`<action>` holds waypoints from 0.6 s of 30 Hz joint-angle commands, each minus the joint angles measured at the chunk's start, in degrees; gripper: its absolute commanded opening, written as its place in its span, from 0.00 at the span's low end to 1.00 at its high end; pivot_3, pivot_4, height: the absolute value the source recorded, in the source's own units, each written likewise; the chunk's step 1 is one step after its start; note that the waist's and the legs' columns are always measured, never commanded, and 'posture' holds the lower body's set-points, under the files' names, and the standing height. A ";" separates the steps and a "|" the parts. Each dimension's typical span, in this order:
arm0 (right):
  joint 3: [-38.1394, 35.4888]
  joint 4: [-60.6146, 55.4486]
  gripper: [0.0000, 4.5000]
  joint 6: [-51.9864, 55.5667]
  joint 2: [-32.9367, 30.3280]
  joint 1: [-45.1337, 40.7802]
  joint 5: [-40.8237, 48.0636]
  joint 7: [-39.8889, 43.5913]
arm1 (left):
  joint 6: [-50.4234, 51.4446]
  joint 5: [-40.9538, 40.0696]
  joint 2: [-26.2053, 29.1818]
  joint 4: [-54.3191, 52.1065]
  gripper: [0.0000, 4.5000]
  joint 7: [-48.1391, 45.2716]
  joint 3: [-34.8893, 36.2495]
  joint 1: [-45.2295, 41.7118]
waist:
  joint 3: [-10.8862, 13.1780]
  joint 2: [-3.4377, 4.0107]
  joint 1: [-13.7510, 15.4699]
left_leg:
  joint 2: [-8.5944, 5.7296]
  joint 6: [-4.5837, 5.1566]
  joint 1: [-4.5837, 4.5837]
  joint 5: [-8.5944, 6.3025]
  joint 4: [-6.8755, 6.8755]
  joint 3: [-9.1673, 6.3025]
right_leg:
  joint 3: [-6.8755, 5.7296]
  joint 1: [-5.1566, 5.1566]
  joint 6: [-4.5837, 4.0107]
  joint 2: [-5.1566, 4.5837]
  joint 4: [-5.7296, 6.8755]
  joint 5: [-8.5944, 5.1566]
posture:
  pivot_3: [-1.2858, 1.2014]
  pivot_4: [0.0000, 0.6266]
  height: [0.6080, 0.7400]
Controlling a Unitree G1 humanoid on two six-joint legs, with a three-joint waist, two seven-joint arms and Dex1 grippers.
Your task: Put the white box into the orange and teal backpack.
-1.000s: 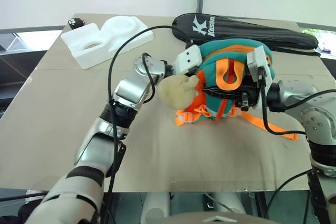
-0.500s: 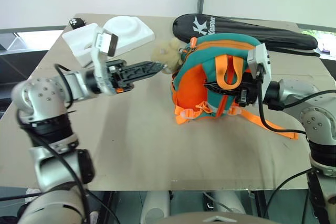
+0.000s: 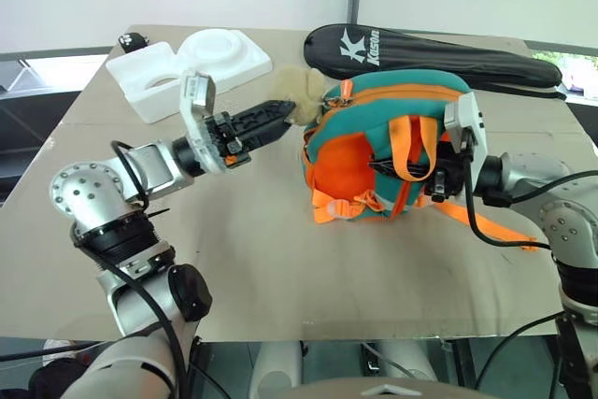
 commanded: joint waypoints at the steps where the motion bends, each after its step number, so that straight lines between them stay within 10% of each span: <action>1: -1.27 -1.64 0.00 -1.50 -0.70 0.58 -0.07 0.41 | -3.29 -7.10 -4.06 2.76 0.99 10.94 1.78 -3.19 | -0.02 -0.04 0.44 | 0.00 0.00 -0.01 0.00 0.02 -0.01 | 0.00 0.01 0.00 0.00 0.00 0.00 | 0.52 0.24 1.00; 6: -1.72 -2.32 0.00 -2.19 -1.54 2.23 0.02 0.62 | -8.20 -14.19 -8.65 2.38 0.99 24.07 -1.57 -1.92 | -0.03 -0.06 0.88 | -0.03 0.00 0.00 0.00 0.04 0.00 | 0.03 0.03 0.00 -0.02 -0.02 0.01 | 0.52 0.24 1.00; 18: -6.90 1.94 0.00 -1.16 3.51 -1.02 1.04 -11.13 | -14.91 -26.86 1.17 -4.10 0.16 20.13 -11.82 5.42 | -0.04 -0.05 0.86 | -0.03 -0.02 0.04 0.01 0.01 0.04 | 0.05 0.02 -0.02 0.00 0.00 0.01 | 0.52 0.24 1.00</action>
